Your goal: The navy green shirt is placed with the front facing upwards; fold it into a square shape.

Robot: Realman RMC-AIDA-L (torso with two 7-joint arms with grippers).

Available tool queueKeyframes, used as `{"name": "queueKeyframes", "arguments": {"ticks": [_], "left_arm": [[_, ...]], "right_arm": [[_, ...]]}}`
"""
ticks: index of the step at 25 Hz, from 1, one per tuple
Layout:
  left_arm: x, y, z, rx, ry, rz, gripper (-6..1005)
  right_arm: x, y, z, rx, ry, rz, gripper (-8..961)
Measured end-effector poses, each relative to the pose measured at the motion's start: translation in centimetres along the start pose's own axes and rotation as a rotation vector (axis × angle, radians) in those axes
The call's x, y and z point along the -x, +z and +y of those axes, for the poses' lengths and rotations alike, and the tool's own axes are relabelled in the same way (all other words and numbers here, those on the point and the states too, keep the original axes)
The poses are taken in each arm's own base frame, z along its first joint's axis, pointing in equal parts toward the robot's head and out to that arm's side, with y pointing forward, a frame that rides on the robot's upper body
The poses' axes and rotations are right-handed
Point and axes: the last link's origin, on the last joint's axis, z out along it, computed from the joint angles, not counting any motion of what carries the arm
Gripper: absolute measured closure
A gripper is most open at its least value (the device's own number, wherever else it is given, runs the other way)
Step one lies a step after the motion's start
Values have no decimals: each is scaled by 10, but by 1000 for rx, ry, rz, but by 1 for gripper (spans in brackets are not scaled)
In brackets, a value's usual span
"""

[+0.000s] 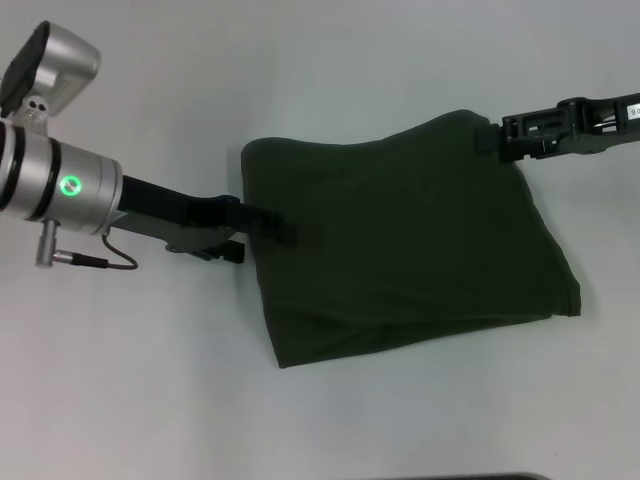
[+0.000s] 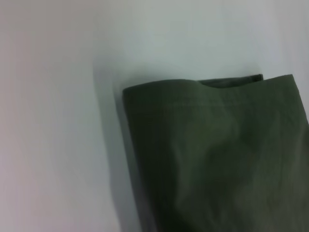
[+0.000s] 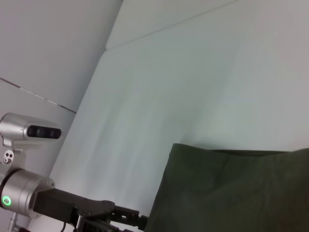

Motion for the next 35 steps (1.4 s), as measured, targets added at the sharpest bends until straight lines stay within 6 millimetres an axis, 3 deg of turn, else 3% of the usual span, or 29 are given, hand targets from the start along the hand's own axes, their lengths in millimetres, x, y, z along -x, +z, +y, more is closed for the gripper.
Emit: {"name": "queueKeyframes", "arguments": {"ticks": [18,23,32,35], "left_arm": [[-9,26,25,-34,58,-61,124],[-8,29,27,-36,63,-72,327],[-9,31,31,-30,60,-71,539],[-8,30,32,-19,55,-74,681]], "right_arm": [[0,-3,3,33,8,-19,116],[0,-4,3,37,12,-27,116],[0,-4,3,38,16,-29,117],[0,-4,3,38,17,-29,117]]}}
